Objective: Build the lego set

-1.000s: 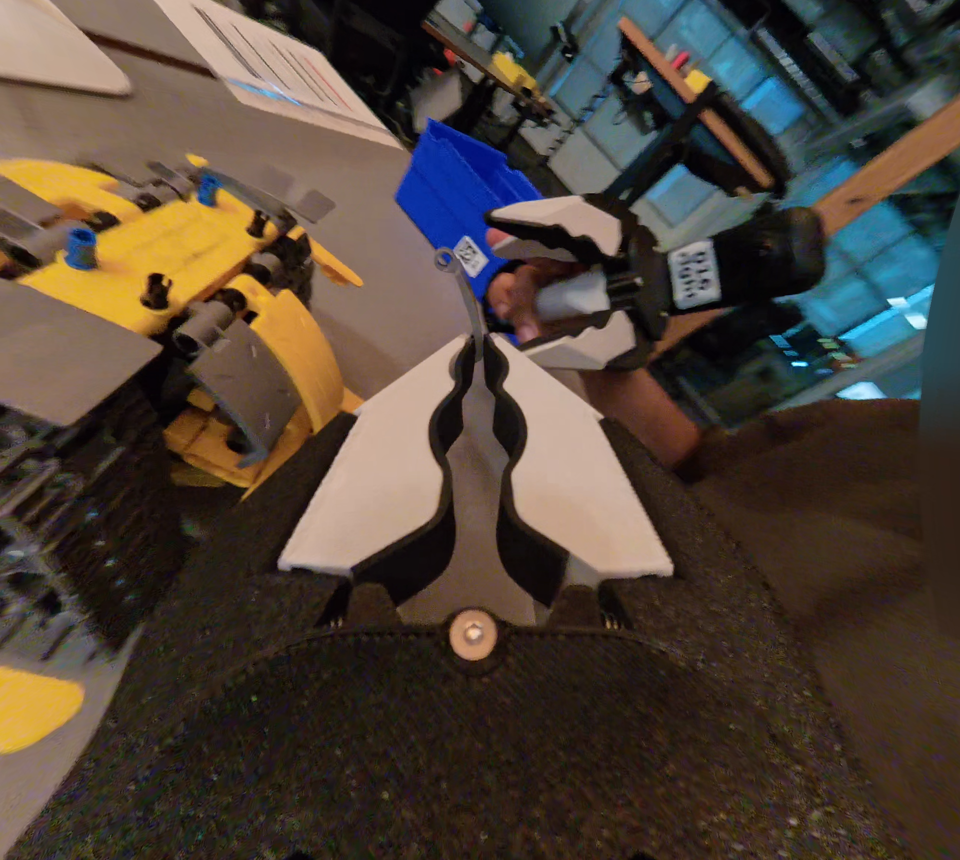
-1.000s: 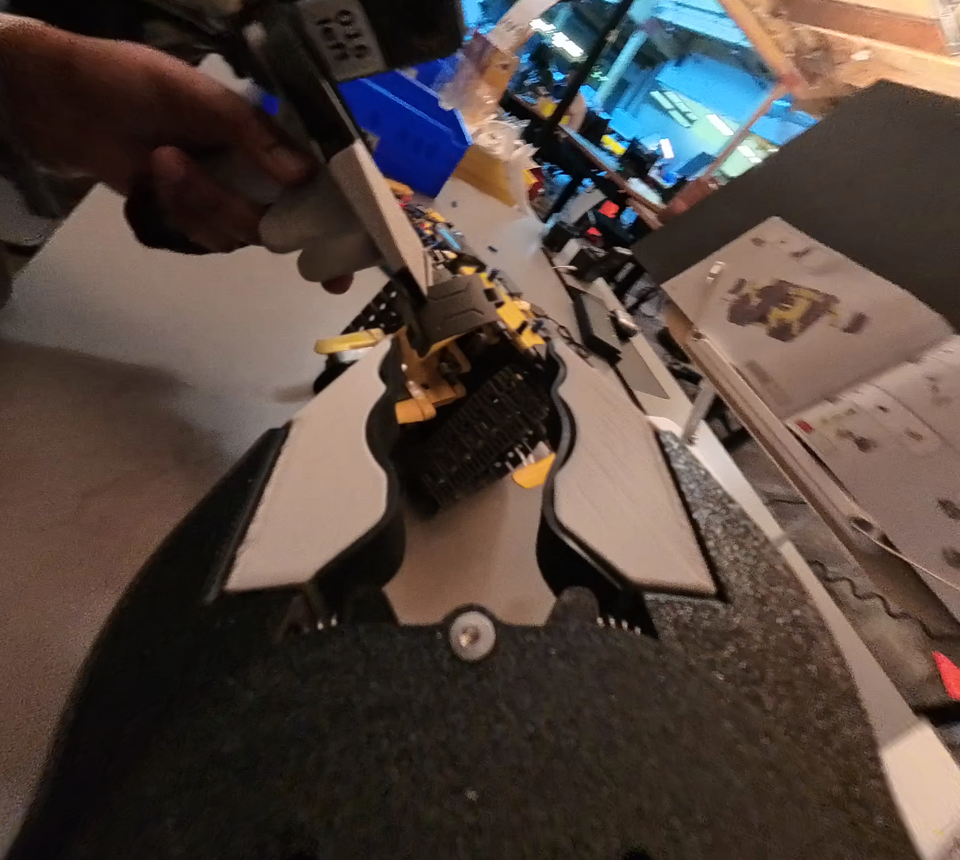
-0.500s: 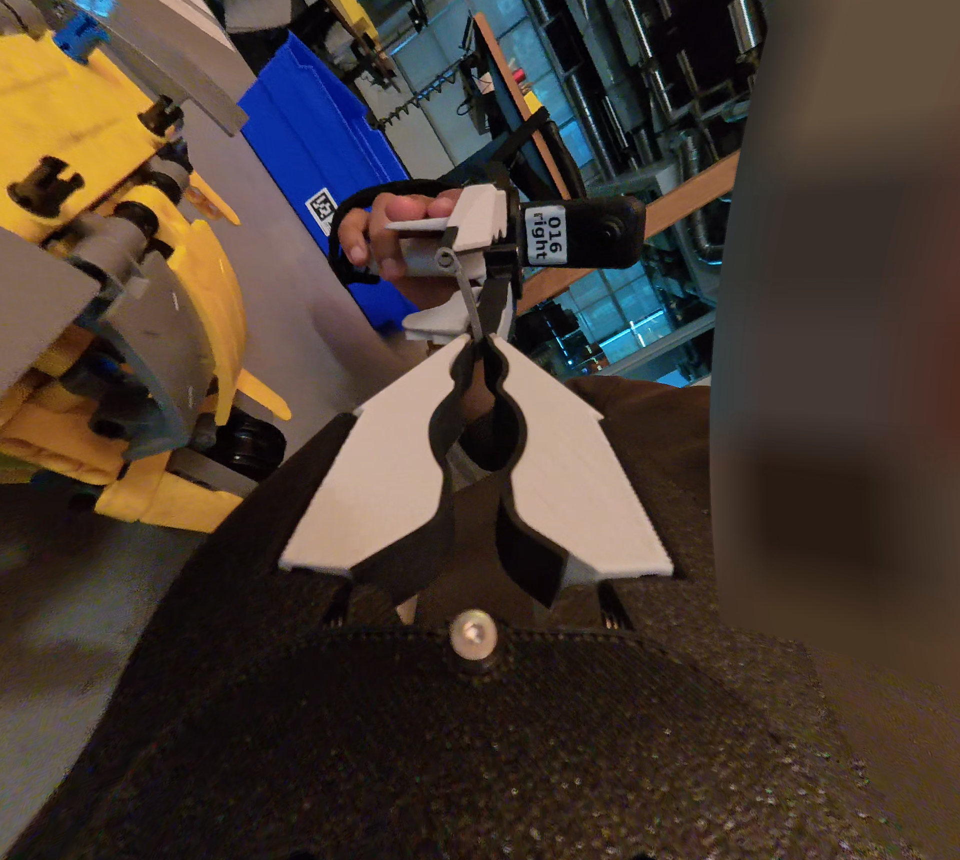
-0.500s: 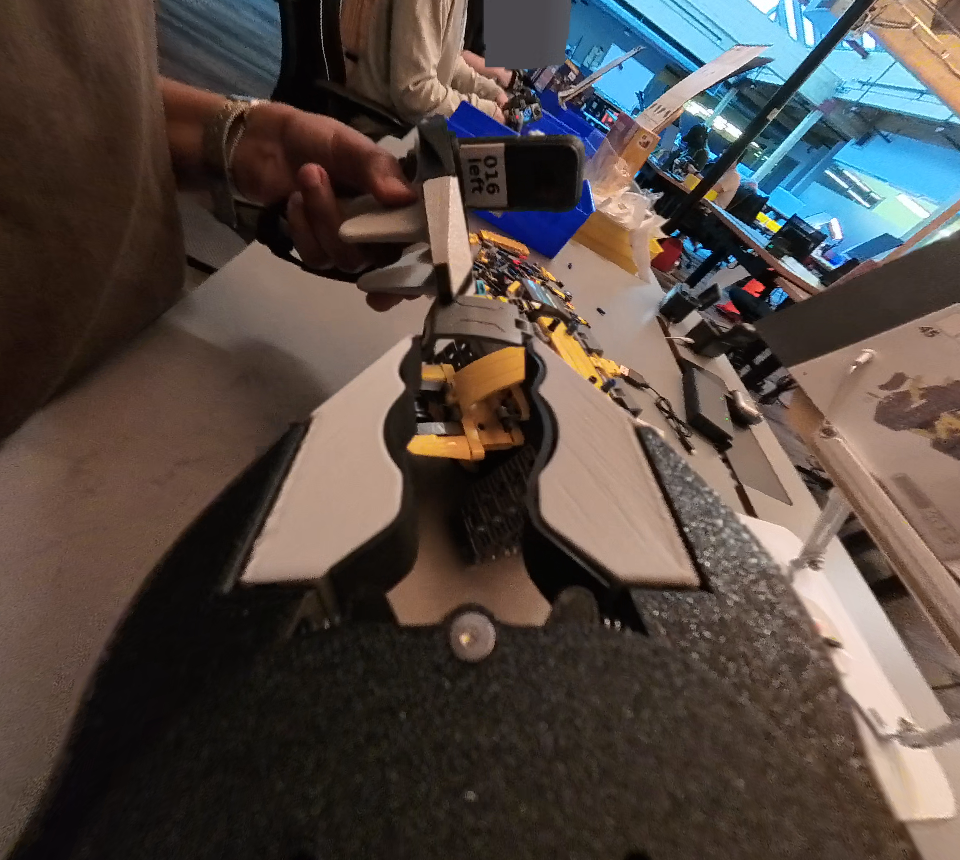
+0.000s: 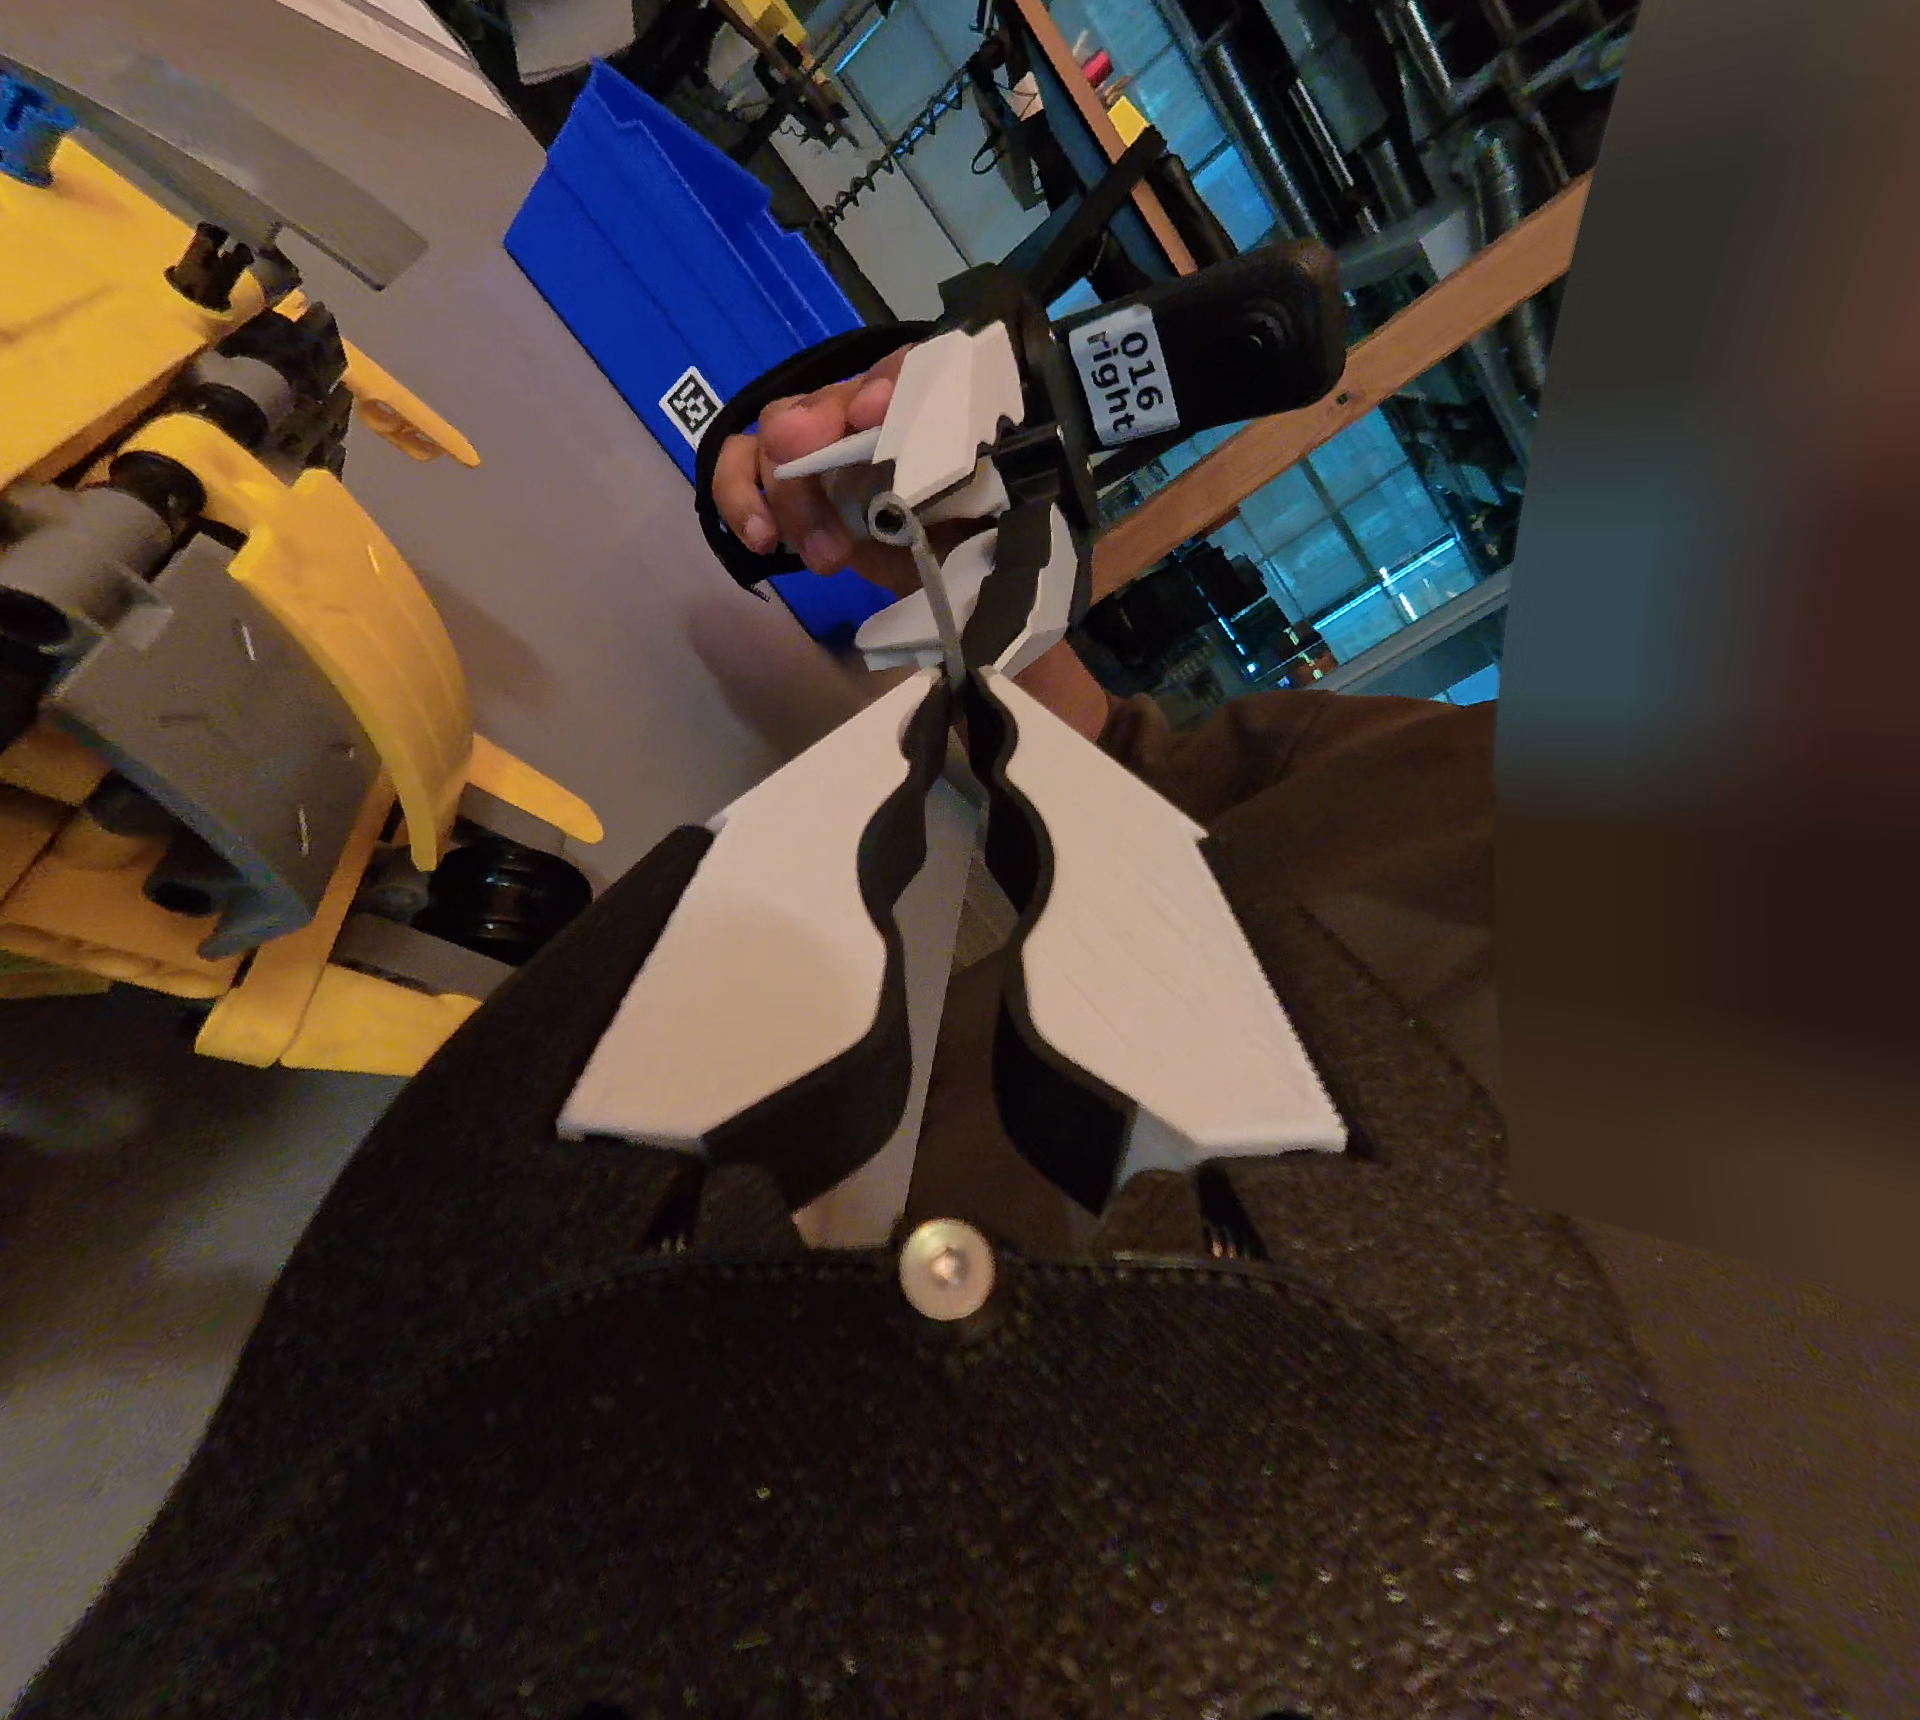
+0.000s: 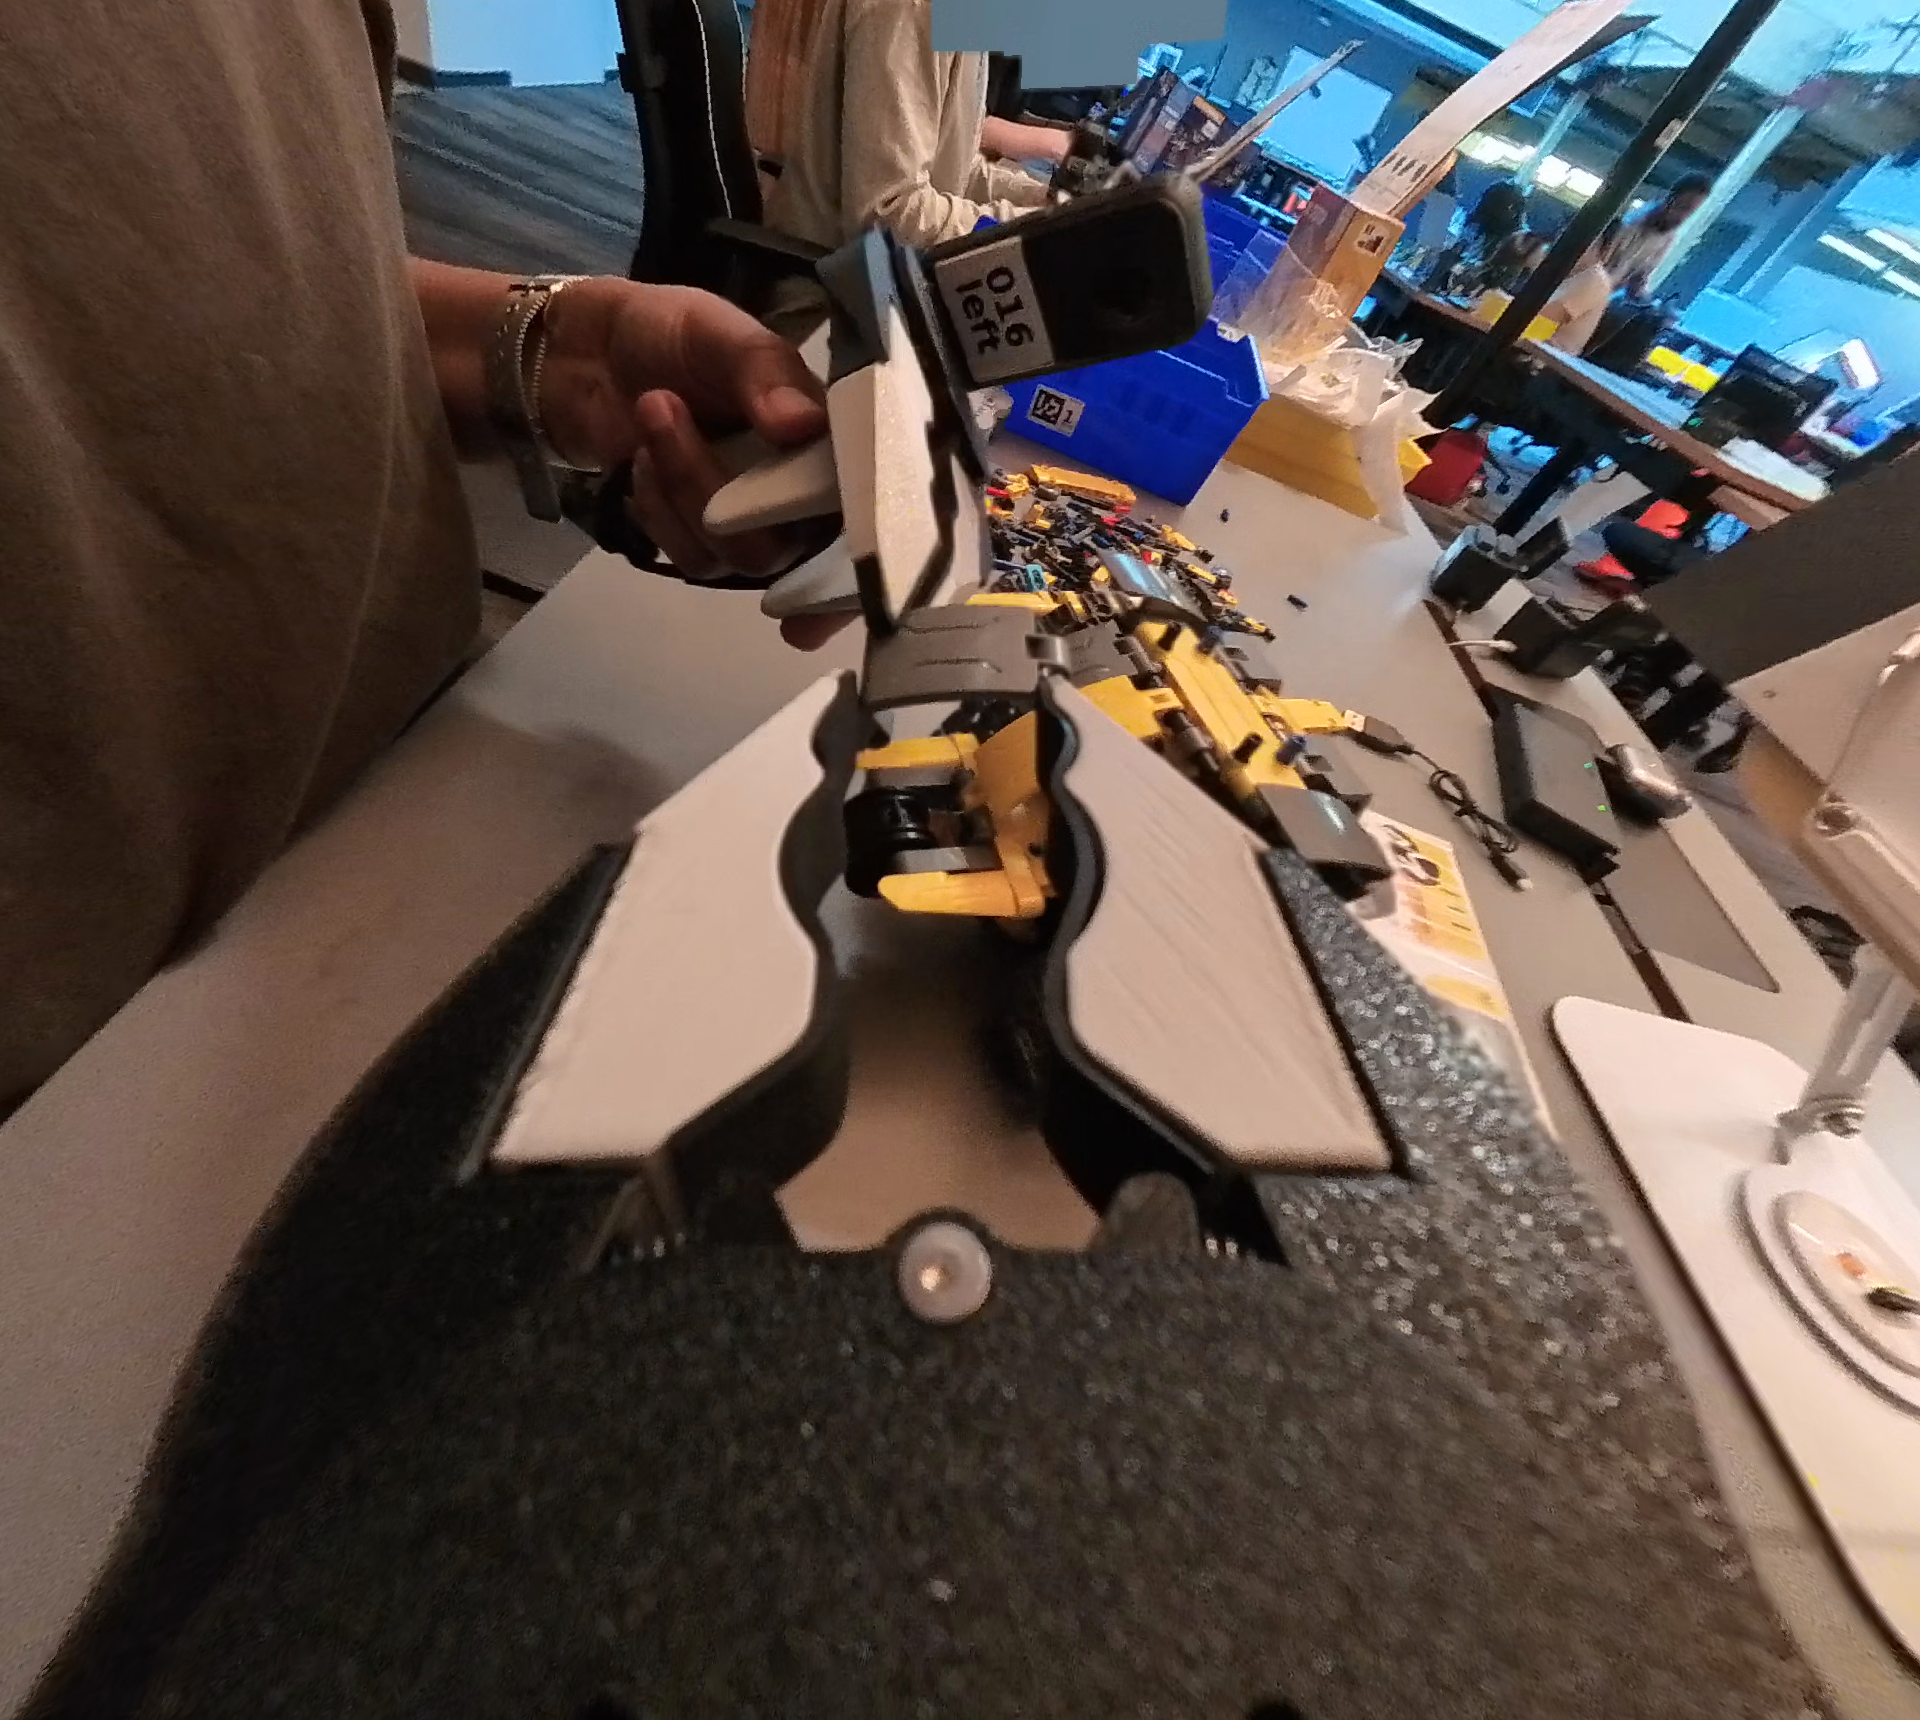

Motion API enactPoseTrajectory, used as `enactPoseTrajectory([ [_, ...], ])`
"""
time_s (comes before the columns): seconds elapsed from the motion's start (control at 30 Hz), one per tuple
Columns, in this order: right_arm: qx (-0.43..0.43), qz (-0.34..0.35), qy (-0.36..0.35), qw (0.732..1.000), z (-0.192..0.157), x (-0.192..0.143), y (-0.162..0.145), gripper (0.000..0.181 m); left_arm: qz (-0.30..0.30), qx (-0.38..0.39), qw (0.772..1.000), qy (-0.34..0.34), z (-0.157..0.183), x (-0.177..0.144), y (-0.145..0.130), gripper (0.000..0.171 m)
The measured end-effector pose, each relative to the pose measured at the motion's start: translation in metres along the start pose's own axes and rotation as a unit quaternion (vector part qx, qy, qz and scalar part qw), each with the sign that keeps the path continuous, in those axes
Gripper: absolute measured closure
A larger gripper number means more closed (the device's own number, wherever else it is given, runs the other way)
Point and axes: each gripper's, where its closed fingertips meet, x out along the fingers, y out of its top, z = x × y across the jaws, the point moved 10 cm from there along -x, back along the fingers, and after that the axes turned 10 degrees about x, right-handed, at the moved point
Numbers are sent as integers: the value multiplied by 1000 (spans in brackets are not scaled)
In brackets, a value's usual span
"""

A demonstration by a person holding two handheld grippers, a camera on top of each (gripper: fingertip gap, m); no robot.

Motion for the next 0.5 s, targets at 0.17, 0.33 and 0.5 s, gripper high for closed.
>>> enactPoseTrajectory([
  [0.17, 20, -41, -4, 999, 4, 2, -2, 150, -13, 35, 998, 42, -2, 1, -1, 170],
  [0.33, 22, -52, -44, 997, 14, 0, -6, 150, -25, 107, 987, 118, 8, -4, 5, 124],
  [0.5, 7, -81, -64, 995, 33, 3, -15, 150, 16, 241, 935, 259, 18, -32, 27, 109],
])
